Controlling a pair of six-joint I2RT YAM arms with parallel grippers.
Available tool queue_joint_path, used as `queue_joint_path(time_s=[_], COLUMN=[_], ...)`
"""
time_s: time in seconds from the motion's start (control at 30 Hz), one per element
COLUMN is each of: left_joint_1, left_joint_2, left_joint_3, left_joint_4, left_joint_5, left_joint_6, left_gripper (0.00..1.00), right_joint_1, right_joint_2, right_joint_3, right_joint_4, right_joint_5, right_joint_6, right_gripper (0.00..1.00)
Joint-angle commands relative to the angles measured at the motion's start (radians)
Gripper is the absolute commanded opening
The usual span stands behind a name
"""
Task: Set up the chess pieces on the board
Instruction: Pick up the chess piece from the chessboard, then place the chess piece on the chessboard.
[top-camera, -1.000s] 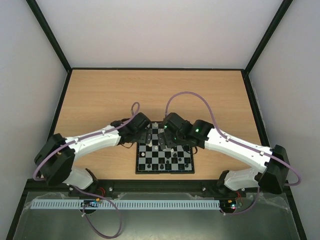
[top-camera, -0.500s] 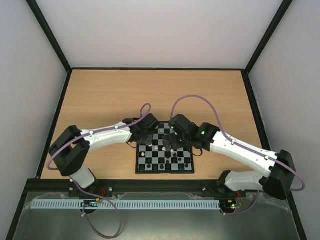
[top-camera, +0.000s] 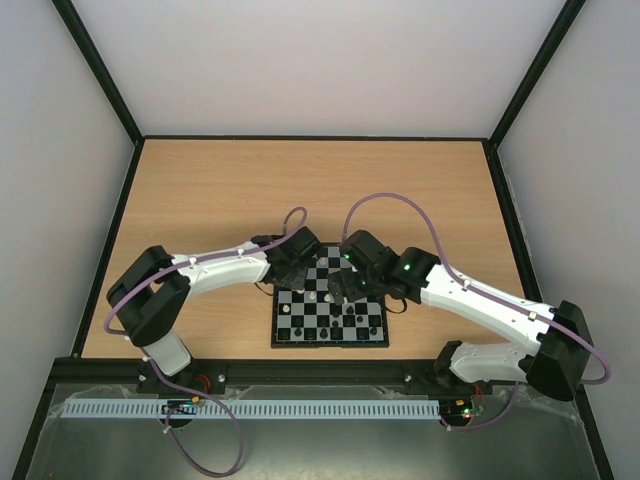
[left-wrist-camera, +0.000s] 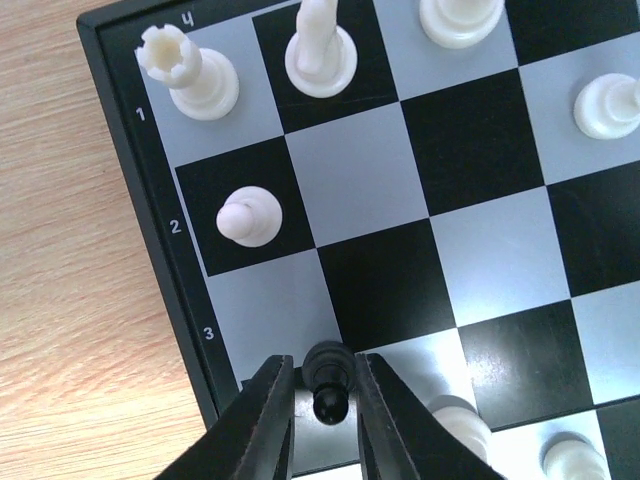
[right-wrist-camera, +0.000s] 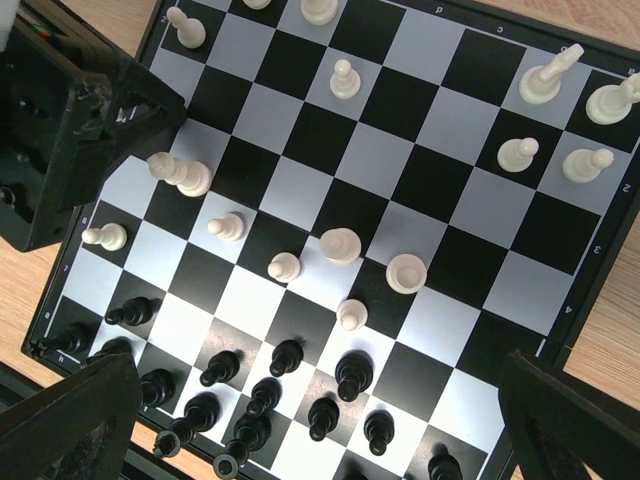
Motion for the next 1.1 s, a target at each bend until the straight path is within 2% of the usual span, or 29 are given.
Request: queue_joint_path(time_s=[0.0, 0.13, 0.33, 0.5, 0.73, 0.93, 1.07], left_joint_1=[0.000, 0.002, 0.005, 0.006, -0.010, -0.061, -0.125], left_joint_2=[0.025, 0.022, 0.019, -0.022, -0.129, -0.208, -0.197], left_joint_3=[0.026, 0.028, 0.033, 0.046, 0.080, 0.132, 0.184], left_joint_4=[-0.026, -0.026, -0.039, -0.079, -0.194, -0.308, -0.359], left_joint_5=[-0.007, -0.010, -0.015, -0.025, 0.010, 0.086, 0.110], left_joint_6=[0.006, 0.008, 0.007, 0.015, 0.031, 0.045, 0.050], left_gripper=[0.20, 0.20, 0.07, 0.04, 0.03, 0.04, 0.04], right_joint_1=[-0.005, -0.008, -0.008, -0.009, -0.014, -0.019, -0.021], right_joint_2=[-0.017, -0.018, -0.021, -0.023, -0.033, -0.069, -0.108], right_joint_3=[-0.015, -0.017, -0.020, -0.018, -0.013, 0.000, 0.023], right_joint_4=[-0.005, -0.002, -0.004, -0.005, -0.010, -0.022, -0.052], right_joint_5=[-0.008, -0.009, -0.007, 0.001, 0.007, 0.039, 0.111], right_joint_6=[-0.015, -0.015, -0.015, -0.014, -0.012, 0.001, 0.026], right_gripper=[0.99, 0.99, 0.98, 0.98, 0.98, 0.99, 0.99])
